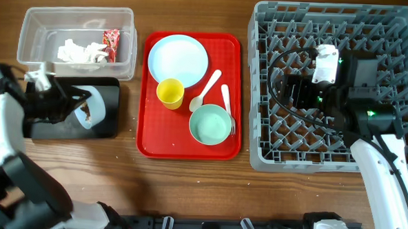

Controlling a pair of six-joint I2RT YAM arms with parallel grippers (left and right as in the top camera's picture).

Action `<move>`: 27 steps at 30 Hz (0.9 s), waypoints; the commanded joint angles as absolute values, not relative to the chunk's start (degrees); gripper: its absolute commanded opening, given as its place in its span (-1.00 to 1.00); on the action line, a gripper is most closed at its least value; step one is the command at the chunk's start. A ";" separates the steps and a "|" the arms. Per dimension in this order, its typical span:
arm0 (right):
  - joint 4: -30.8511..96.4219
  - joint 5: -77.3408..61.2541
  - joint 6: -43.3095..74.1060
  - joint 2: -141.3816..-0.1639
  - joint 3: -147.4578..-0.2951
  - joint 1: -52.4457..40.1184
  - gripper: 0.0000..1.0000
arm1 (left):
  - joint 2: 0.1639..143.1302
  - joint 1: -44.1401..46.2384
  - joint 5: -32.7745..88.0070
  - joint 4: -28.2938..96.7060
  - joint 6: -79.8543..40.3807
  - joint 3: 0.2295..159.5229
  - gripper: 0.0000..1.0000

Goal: Sort waste into correct bins and load items into the dishwasher rack
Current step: 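Lift the bowl over the black tray and tip out the scraps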

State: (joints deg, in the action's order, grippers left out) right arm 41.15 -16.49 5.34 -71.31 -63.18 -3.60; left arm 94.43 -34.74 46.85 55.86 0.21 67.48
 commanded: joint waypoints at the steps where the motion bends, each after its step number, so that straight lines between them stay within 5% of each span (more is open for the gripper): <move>1: 41.08 -16.62 6.15 -71.79 -64.38 -3.68 0.99 | 100.77 -39.99 65.58 53.41 4.32 68.27 -0.92; 12: 41.04 -16.60 6.15 -71.79 -64.38 -3.68 1.00 | 107.70 -46.57 90.37 48.82 3.27 68.27 -0.92; 27: 41.04 -16.62 6.17 -71.79 -64.38 -3.68 1.00 | 107.70 -48.12 89.34 45.98 -8.03 68.27 -0.92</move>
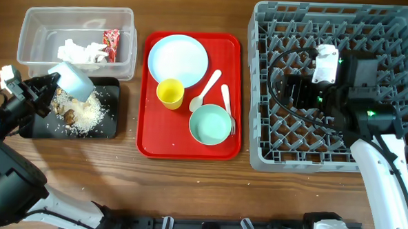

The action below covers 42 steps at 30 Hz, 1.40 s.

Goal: Sort waste into correct bins and load items into the dishwasher rack
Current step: 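Lift the bowl over the black tray and tip out the scraps, then set the empty bowl back on the red tray, open left gripper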

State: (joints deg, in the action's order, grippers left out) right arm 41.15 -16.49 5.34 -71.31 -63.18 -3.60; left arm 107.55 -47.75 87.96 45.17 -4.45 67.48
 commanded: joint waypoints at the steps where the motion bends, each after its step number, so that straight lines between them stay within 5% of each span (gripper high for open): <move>1: 41.01 -16.62 6.17 -71.79 -64.38 -3.68 1.00 | 107.70 -48.12 89.23 45.82 -8.01 68.27 -0.92; 13: 40.97 -16.62 6.20 -71.79 -64.38 -3.68 0.99 | 103.72 -46.46 86.41 47.83 -9.06 68.27 -0.92; 24: 40.97 -16.60 6.17 -71.79 -64.38 -3.68 1.00 | 85.14 -35.64 51.27 48.84 -15.49 68.71 -0.92; 34: 41.06 -16.60 6.15 -71.79 -64.38 -3.68 1.00 | 82.78 -1.43 30.68 55.70 -16.43 68.66 -0.92; 42: 41.04 -16.62 6.17 -71.79 -64.38 -3.68 1.00 | 89.58 22.68 12.08 57.12 -29.63 68.47 -0.92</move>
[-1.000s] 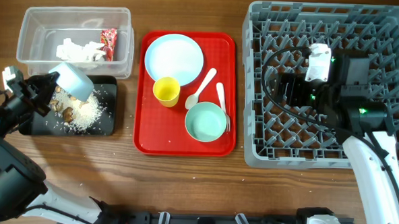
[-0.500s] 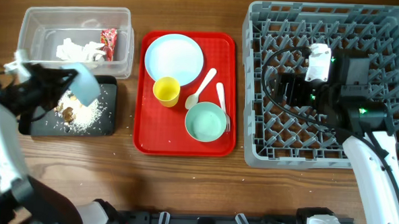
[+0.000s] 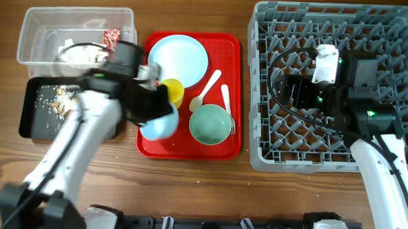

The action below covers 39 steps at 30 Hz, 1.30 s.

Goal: Sort waste into correct bins and load items into the dishwasher rack
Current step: 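Set the empty bowl back on the red tray, open left gripper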

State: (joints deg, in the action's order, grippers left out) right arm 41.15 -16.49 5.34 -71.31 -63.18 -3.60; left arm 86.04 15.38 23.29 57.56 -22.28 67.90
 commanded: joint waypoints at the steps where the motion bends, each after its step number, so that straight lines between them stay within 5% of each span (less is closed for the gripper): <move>1: 41.06 -16.62 6.17 -71.79 -64.38 -3.68 0.99 | 90.59 24.51 10.59 56.86 -30.70 68.47 -0.92; 7: 41.23 -16.60 6.17 -71.79 -64.38 -3.68 0.99 | 95.98 31.38 3.73 56.55 -33.93 68.47 -0.88; 14: 41.23 -16.60 6.15 -71.79 -64.38 -3.68 0.99 | 97.41 32.32 0.51 55.53 -33.91 68.49 -0.21; 23: 41.19 -16.60 6.15 -71.79 -64.38 -3.68 0.99 | 95.39 31.86 0.36 60.07 -31.66 76.42 -0.02; 28: 41.43 -16.60 6.15 -71.79 -64.38 -3.68 1.00 | 94.17 28.27 -4.10 59.07 -31.75 78.39 0.42; 39: 41.45 -16.62 6.17 -71.81 -64.38 -3.68 0.99 | 97.03 18.04 -3.55 51.77 -25.67 78.32 0.37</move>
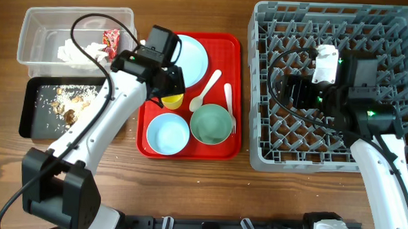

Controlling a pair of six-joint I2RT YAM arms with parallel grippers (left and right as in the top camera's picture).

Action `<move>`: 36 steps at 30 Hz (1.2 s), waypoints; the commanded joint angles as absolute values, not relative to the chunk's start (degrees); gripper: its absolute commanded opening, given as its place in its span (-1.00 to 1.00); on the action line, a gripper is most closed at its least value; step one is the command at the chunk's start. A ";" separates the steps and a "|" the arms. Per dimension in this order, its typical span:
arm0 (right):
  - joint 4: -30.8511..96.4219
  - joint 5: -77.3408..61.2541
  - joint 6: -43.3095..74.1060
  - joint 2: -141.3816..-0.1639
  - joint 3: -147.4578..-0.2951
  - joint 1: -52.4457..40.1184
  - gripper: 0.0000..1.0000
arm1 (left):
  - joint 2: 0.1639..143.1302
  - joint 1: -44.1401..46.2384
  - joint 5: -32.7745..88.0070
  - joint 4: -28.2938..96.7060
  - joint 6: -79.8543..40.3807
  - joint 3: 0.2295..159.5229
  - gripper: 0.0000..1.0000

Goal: Sort waste into correct bins and load items into the dishwasher rack
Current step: 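Set the empty bowl back on the red tray, open left gripper, then grasp the yellow cup with the left gripper and lift it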

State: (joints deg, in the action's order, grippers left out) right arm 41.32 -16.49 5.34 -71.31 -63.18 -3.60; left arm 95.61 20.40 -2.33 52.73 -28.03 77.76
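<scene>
A red tray [147, 148] holds a pale blue plate [191, 59], a light blue bowl [170, 134], a green bowl [211, 124], a white spoon [206, 90] and a fork [228, 105]. A yellow cup [171, 100] stands there too, partly hidden under my left gripper [171, 83]. That gripper hovers above the cup, open and holding nothing, apart from the blue bowl. My right gripper [292, 91] hangs over the grey dishwasher rack [373, 25]; its jaws are too dark to read.
A black tray [35, 114] with food scraps lies at the left. Behind it a clear bin [28, 31] holds crumpled paper and a red wrapper. My left arm stretches from the front left corner across to the red tray.
The light blue bowl, then in my left gripper over the tray's left side, now rests on the tray's front left. My left gripper has let go and moved back over the yellow cup.
My left gripper held the blue bowl tipped over the black tray, then food scraps lay spilled there. After that the bowl was over the red tray, and now it sits on it, released. The right arm stayed over the rack throughout.
</scene>
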 commanded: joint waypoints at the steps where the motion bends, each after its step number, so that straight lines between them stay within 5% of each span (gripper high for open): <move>1: 41.52 -16.60 6.17 -71.81 -64.38 -3.68 0.99 | 97.41 17.30 -3.60 51.42 -25.65 78.32 0.36; 8: 41.23 -16.60 6.15 -71.81 -64.38 -3.68 0.99 | 102.98 14.83 -3.20 49.89 -24.14 78.32 0.34; 12: 41.23 -16.60 6.15 -71.81 -64.38 -3.68 0.99 | 106.91 14.94 -0.78 48.56 -24.16 78.32 0.16; 18: 41.21 -16.62 6.20 -71.81 -64.38 -3.68 0.99 | 108.09 14.83 0.21 47.99 -24.43 78.35 -0.92; 24: 40.32 -23.51 6.63 -71.81 -64.38 -3.68 0.99 | 104.84 11.00 11.77 48.01 -24.38 78.48 -0.92; 36: 26.09 -59.96 7.90 -77.41 -64.38 -4.38 0.99 | 101.56 -1.15 70.61 49.04 -14.96 78.46 -0.92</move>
State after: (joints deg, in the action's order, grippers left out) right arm 28.84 -45.60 7.03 -74.08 -63.22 -3.60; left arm 102.76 0.16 47.72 48.93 -19.20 77.76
